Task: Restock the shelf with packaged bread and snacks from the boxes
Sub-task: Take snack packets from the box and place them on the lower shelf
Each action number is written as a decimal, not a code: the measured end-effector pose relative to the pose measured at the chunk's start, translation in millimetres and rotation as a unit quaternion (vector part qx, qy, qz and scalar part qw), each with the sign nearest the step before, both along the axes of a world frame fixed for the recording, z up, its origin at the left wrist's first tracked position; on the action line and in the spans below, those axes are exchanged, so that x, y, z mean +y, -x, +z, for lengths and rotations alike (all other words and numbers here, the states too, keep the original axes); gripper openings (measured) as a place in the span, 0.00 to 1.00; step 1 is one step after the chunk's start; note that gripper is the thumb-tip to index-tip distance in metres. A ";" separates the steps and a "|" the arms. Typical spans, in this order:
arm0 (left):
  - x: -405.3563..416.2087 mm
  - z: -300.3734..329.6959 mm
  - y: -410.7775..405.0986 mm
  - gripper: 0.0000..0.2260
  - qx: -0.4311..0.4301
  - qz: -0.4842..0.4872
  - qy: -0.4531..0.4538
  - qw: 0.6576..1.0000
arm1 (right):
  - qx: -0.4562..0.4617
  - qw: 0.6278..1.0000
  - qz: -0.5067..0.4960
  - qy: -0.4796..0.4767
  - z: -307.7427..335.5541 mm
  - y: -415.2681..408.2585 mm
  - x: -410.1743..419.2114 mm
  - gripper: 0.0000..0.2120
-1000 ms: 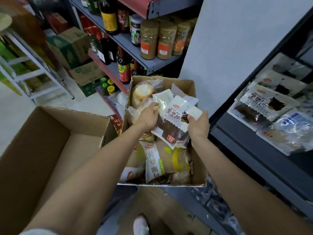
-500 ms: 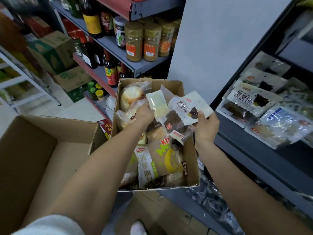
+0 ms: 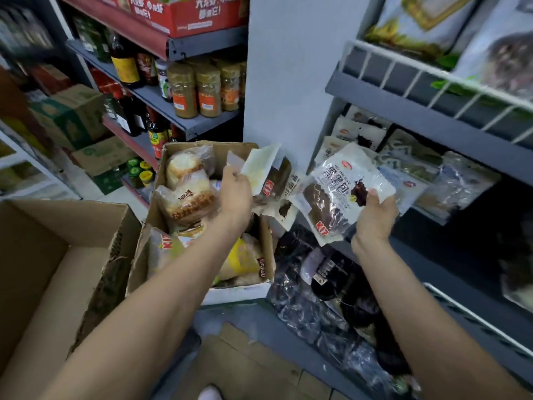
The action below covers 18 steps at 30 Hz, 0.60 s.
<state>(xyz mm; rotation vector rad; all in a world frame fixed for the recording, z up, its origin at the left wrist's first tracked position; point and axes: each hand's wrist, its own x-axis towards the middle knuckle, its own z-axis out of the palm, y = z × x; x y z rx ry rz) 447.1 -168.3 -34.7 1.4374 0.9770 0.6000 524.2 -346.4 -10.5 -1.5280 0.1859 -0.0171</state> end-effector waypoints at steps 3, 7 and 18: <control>-48.0 -0.9 -10.3 0.09 -0.026 -0.011 0.110 0.994 | -0.030 0.999 -0.026 -0.002 4.8 -5.3 -58.7 0.07; -121.7 0.9 -23.9 0.09 -0.053 -0.048 0.193 0.979 | -0.056 0.995 -0.076 0.011 9.6 -17.3 -132.9 0.10; -216.4 -2.2 -85.0 0.07 -0.047 -0.061 0.148 0.986 | -0.075 0.976 -0.061 0.197 0.2 -109.5 -218.6 0.17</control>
